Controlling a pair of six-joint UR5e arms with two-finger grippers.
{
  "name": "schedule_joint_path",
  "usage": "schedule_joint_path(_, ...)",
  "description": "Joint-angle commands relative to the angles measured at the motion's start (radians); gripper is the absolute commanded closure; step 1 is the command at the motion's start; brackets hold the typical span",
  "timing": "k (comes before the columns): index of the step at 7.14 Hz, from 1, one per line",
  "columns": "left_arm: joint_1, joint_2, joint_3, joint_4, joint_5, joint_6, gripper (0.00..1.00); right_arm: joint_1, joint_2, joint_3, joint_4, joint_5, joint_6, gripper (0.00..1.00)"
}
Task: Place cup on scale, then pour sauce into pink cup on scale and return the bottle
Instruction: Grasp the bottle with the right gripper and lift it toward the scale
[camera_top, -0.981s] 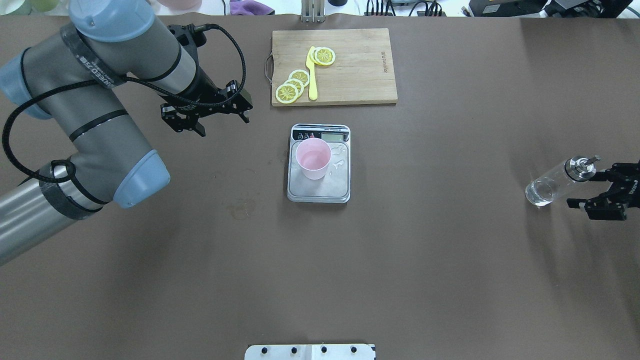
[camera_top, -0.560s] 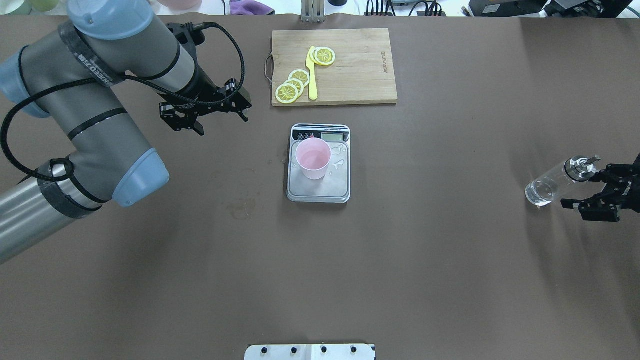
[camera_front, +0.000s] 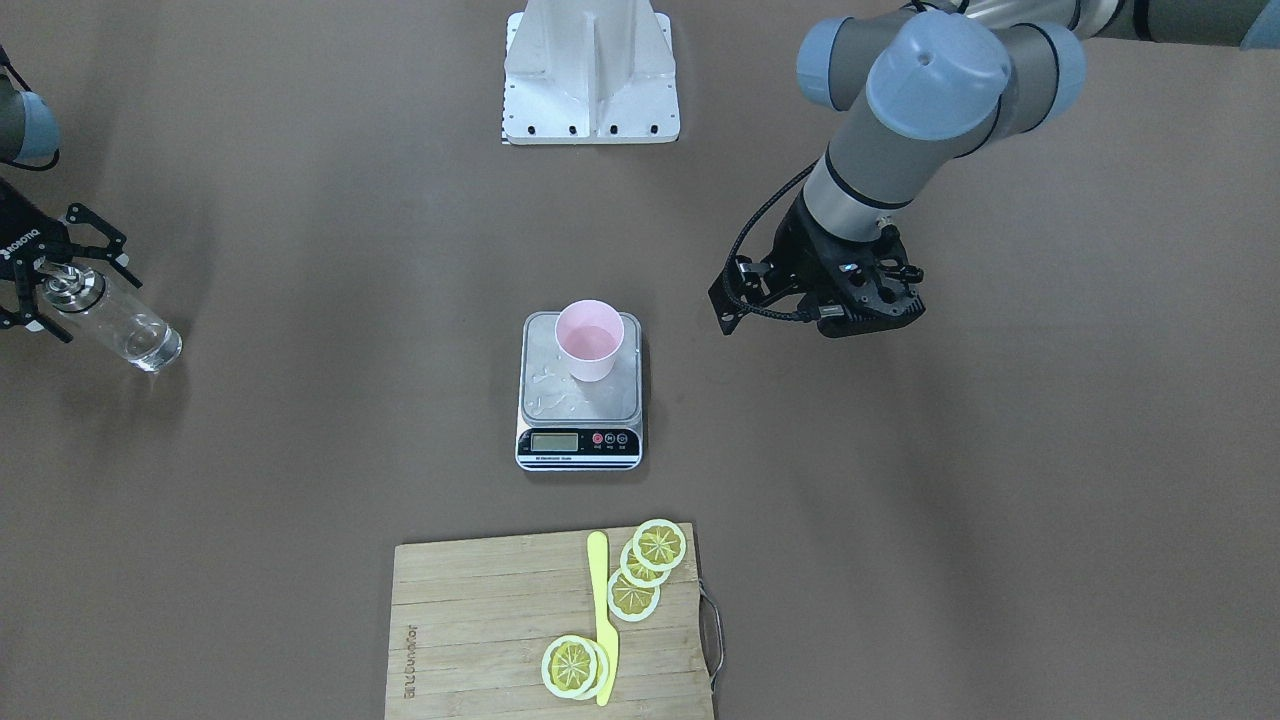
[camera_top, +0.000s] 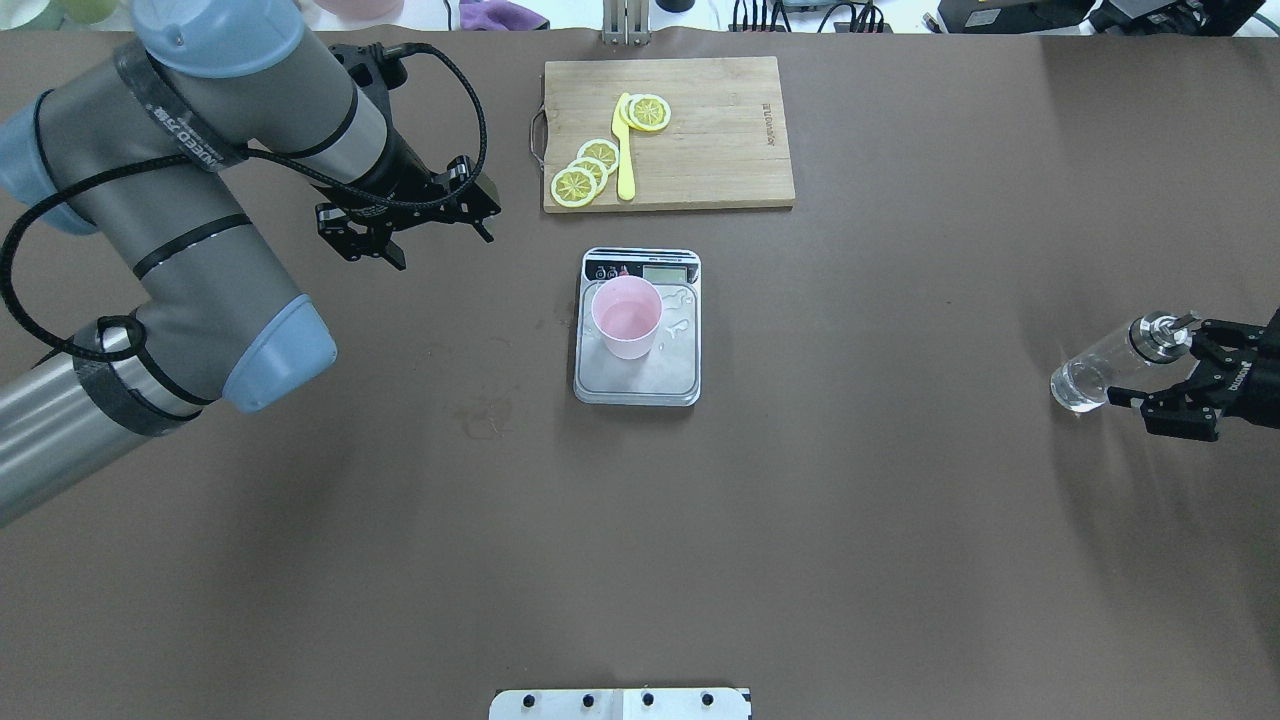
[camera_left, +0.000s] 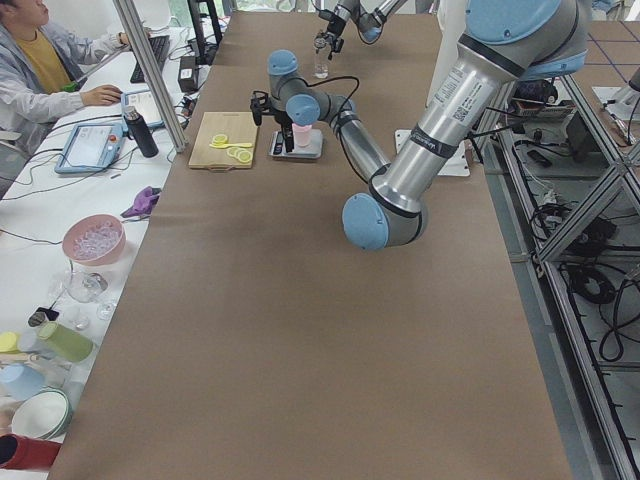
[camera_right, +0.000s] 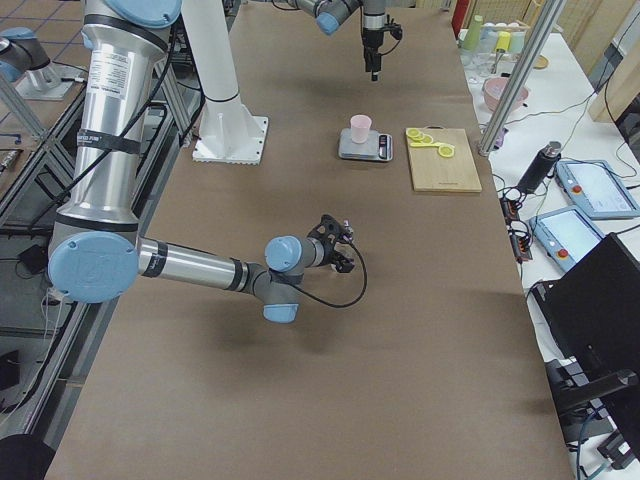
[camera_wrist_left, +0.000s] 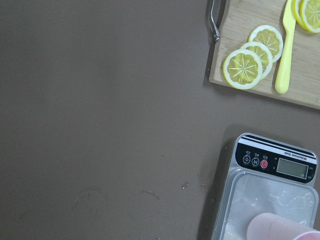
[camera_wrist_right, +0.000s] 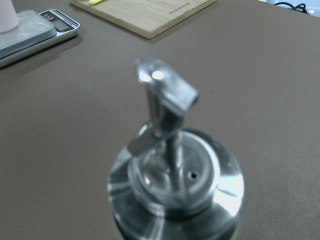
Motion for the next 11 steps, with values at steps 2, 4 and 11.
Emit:
schedule_joint_path(2,-0.003,0.000,0.002,0.009,0.002,0.000,0.02,-0.014,0.043,-0.017,0.016,-0.029,0.002,0.02)
schedule_joint_path(4,-0.009,0.002,0.002,0.009,0.003,0.002,0.02,-0.015,0.070,-0.078,0.060,-0.052,0.002,0.03)
schedule_joint_path(11,-0.010,0.002,-0.003,0.009,0.005,0.000,0.02,-0.021,0.110,-0.117,0.135,-0.060,0.001,1.00)
